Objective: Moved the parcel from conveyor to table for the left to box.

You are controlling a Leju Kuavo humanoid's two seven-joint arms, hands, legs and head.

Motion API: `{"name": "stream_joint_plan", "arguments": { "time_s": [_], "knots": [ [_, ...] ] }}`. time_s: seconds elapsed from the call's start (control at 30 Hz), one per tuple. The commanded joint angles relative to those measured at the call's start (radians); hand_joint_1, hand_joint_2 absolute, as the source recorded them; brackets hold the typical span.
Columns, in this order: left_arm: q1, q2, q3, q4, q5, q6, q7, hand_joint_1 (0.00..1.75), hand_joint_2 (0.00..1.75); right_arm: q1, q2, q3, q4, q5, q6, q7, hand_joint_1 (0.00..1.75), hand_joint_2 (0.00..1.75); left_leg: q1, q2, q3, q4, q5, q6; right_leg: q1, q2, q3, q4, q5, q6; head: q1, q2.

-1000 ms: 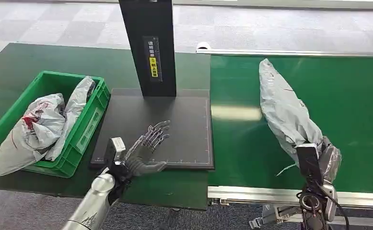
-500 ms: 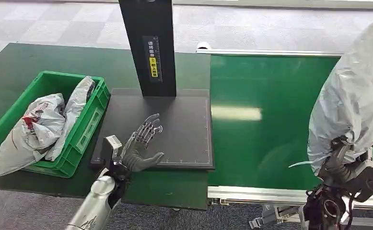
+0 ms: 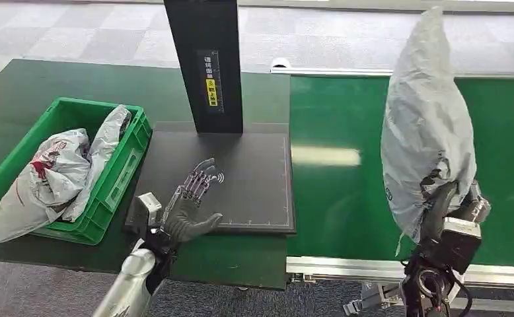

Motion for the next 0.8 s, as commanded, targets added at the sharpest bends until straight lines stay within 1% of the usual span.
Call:
{"name": "stream_joint_plan", "arguments": {
  "time_s": [0.03,0.1,0.13,0.2,0.27,0.3,0.5,0.53,0.57,0.67,0.8],
  "knots": [
    [0.009,0.038,0.024,0.011,0.007,-0.005,-0.016,0.00,1.75,-0.058,-0.058,0.220,0.137,0.239,-0.069,0.030,1.75,1.75,0.000,0.004,0.002,-0.002,0.000,-0.001,0.001,0.003,0.001,-0.002,0.001,-0.002,0.000,0.000],
    [0.014,0.040,0.024,0.010,0.008,-0.011,-0.020,0.00,1.75,-0.052,-0.077,0.284,0.148,0.361,-0.076,0.060,1.75,1.75,0.000,0.005,0.003,-0.003,0.000,-0.001,0.001,0.003,0.002,-0.003,0.001,-0.003,0.000,0.000],
    [0.017,0.042,0.026,0.008,0.008,-0.013,-0.022,0.00,1.75,-0.049,-0.085,0.309,0.152,0.398,-0.060,0.069,1.75,1.75,0.001,0.003,0.003,-0.002,0.000,-0.001,0.001,0.002,0.002,-0.002,0.001,-0.002,0.000,0.000],
    [0.024,0.043,0.029,0.004,0.005,-0.022,-0.024,0.00,1.75,-0.047,-0.110,0.373,0.166,0.519,-0.006,0.115,1.75,1.75,0.001,0.004,0.003,-0.002,0.000,-0.001,0.001,0.002,0.002,-0.002,0.001,-0.002,0.000,0.000],
    [0.027,0.041,0.037,0.002,-0.002,-0.027,-0.025,0.00,1.75,-0.043,-0.114,0.408,0.179,0.605,0.039,0.159,1.75,1.75,0.000,0.004,0.004,-0.003,0.000,-0.001,0.001,0.002,0.003,-0.003,0.001,-0.003,0.000,0.000],
    [0.028,0.041,0.037,-0.002,-0.014,-0.023,-0.026,0.00,1.75,-0.045,-0.116,0.417,0.188,0.634,0.052,0.176,1.75,0.00,0.000,0.003,0.004,-0.003,0.000,-0.001,0.001,0.001,0.003,-0.003,0.001,-0.003,0.000,0.000],
    [0.027,0.032,0.051,-0.008,-0.036,-0.027,-0.025,0.00,1.75,-0.027,-0.121,0.413,0.189,0.722,0.173,0.227,1.75,0.00,0.000,0.001,0.002,-0.002,0.000,-0.001,0.001,-0.001,0.002,-0.002,0.000,-0.002,0.000,0.000],
    [0.025,0.028,0.053,-0.006,-0.041,-0.027,-0.026,0.00,1.75,-0.021,-0.116,0.407,0.195,0.711,0.222,0.228,1.75,0.00,0.001,0.001,0.002,-0.001,0.000,-0.001,0.001,0.000,0.001,-0.001,0.000,-0.002,0.000,0.000],
    [0.024,0.026,0.054,-0.005,-0.045,-0.027,-0.026,0.00,1.75,-0.019,-0.121,0.411,0.197,0.717,0.247,0.230,1.75,0.00,0.000,0.002,0.003,-0.003,0.000,-0.001,0.001,0.000,0.002,-0.003,0.000,-0.003,0.000,0.000],
    [0.015,0.019,0.054,0.000,-0.051,-0.023,-0.025,0.00,1.75,-0.024,-0.129,0.419,0.214,0.736,0.280,0.238,1.75,0.00,0.000,0.000,0.002,-0.003,0.001,-0.001,0.001,-0.002,0.002,-0.002,0.000,-0.002,0.000,0.000],
    [0.012,0.017,0.055,0.000,-0.052,-0.022,-0.026,0.00,1.75,-0.030,-0.130,0.419,0.217,0.734,0.285,0.233,1.75,0.00,0.000,0.001,0.003,-0.003,0.001,-0.002,0.001,-0.001,0.002,-0.003,0.000,-0.003,0.000,0.000]
  ]
}}
